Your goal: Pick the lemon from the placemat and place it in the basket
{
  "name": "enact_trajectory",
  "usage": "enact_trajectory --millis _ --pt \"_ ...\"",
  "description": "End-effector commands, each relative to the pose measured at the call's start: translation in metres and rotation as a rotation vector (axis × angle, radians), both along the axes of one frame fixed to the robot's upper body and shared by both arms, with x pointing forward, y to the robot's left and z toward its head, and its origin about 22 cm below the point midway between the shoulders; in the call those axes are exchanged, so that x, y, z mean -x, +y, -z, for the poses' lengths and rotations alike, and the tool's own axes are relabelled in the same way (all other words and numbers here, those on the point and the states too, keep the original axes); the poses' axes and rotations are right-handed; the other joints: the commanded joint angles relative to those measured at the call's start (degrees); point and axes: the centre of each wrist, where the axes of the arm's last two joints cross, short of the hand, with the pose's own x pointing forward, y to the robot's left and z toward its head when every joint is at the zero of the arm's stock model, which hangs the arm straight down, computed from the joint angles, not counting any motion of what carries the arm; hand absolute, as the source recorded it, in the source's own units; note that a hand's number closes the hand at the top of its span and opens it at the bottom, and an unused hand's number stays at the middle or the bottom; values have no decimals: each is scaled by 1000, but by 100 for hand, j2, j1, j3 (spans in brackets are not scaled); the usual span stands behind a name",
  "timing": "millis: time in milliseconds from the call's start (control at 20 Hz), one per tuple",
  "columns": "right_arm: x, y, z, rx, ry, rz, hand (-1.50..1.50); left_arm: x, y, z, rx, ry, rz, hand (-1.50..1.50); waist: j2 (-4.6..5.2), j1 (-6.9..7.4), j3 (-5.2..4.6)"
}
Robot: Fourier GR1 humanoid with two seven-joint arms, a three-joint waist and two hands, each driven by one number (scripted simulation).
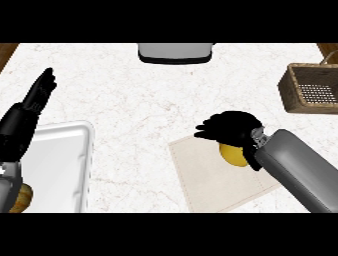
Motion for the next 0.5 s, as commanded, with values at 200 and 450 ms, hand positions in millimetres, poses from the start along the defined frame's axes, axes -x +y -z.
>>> enact_trajectory --millis 200,450 --pt "18 4 31 -27 19 13 -150 -3 -2 2 2 1 -8 0 -2 -28 -1" --pt "3 -7 40 -5 36 14 -150 -4 15 -10 -4 3 18 0 1 -5 -1"
